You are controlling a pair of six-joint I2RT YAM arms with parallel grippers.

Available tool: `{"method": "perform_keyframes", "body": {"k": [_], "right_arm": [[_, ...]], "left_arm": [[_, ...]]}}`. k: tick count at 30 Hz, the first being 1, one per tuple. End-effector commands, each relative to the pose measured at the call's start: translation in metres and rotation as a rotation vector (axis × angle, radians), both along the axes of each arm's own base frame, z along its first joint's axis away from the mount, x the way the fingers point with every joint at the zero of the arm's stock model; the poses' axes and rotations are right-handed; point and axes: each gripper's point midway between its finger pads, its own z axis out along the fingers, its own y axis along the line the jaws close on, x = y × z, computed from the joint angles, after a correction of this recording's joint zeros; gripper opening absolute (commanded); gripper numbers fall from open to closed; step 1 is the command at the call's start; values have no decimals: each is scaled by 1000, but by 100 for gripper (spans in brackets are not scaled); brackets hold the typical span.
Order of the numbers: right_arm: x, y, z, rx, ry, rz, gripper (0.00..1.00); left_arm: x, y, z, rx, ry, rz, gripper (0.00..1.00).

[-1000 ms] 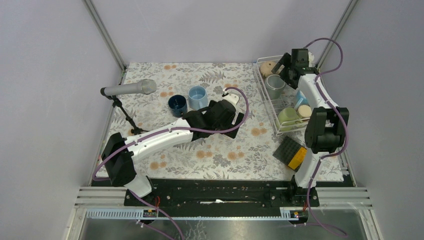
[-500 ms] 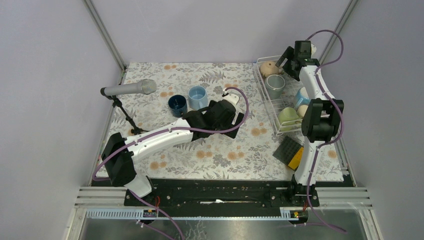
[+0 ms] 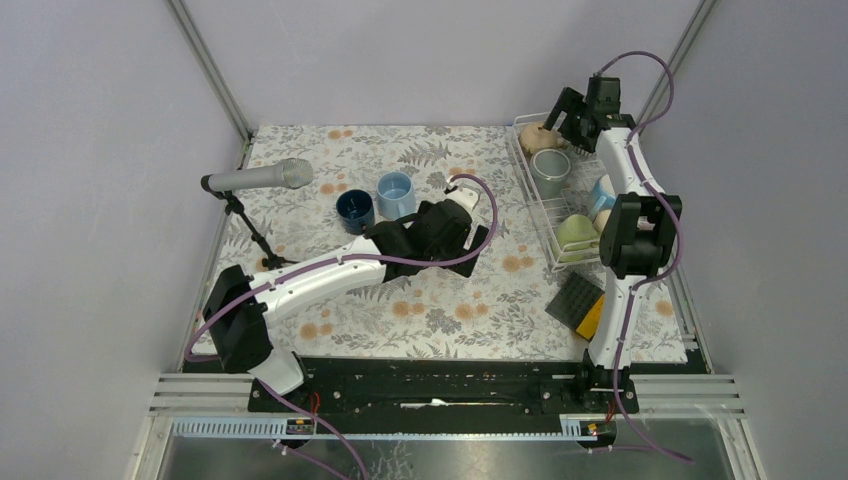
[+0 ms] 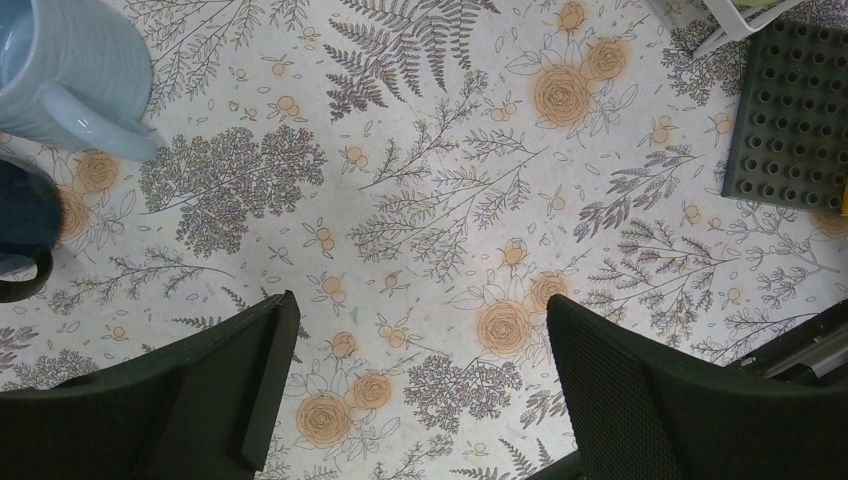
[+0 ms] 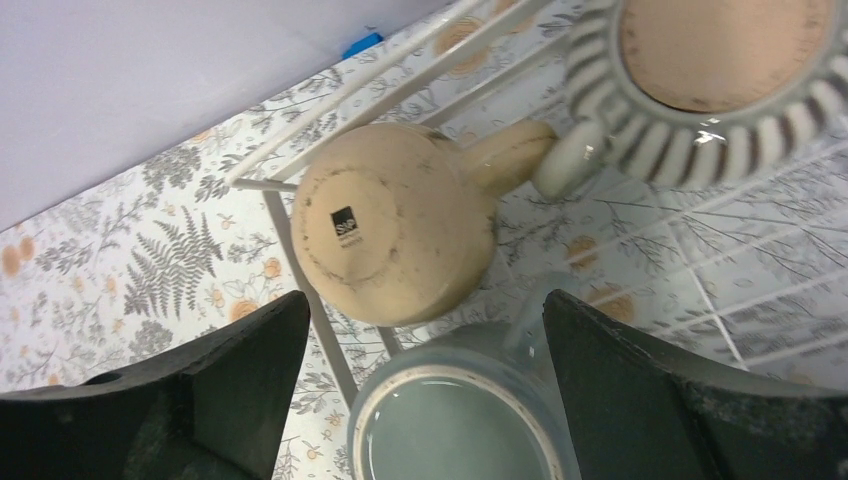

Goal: Unload the cups from the dish rack
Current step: Unload the cup from the dish rack.

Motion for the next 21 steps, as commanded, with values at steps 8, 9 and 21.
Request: {"method": "perform_keyframes", "body": {"k": [8,9,21], "right_arm": [[12,20,-8,75,0,97,93],[11,19,-10,72,10,91,93],[-23,-12,-10,49,78,-62,94]], "left_arm": [[2,-5,14,-50,-33,-11,99],[2,-5,14,-50,-33,-11,99],[2,-5,13,-51,-30,-9,99]]}}
